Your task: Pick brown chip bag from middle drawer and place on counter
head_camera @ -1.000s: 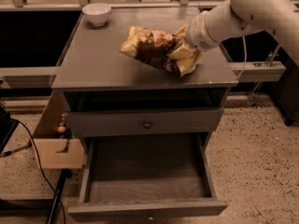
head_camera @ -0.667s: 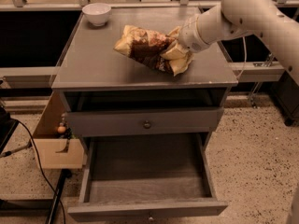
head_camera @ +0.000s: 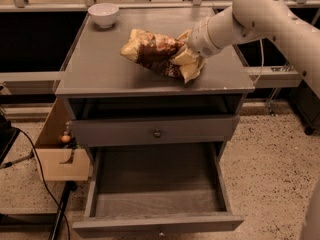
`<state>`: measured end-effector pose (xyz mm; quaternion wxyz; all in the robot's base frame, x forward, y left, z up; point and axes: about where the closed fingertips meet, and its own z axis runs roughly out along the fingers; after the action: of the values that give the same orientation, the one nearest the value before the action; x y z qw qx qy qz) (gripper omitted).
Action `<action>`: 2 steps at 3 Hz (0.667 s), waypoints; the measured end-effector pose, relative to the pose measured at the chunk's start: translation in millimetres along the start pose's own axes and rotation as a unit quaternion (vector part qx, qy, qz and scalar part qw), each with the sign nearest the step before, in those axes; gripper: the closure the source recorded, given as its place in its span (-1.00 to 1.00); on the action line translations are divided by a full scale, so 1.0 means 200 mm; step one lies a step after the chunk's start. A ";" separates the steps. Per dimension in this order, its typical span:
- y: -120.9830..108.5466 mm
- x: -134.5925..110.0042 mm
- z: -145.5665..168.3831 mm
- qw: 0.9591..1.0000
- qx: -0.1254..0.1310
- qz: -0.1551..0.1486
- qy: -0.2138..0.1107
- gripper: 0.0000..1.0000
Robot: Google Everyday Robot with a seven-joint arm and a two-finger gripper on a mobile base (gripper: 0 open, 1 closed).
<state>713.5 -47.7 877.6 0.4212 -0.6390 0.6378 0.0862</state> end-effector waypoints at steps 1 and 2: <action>0.00 0.00 0.00 1.000 0.000 0.000 0.000 0.15; 0.00 0.00 0.00 1.000 0.000 0.000 0.000 -0.29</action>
Offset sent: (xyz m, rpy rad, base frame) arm 0.0000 0.0000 0.0000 0.0000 0.0000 0.0000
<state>713.5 -47.6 877.5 0.4212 -0.6390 0.6378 0.0863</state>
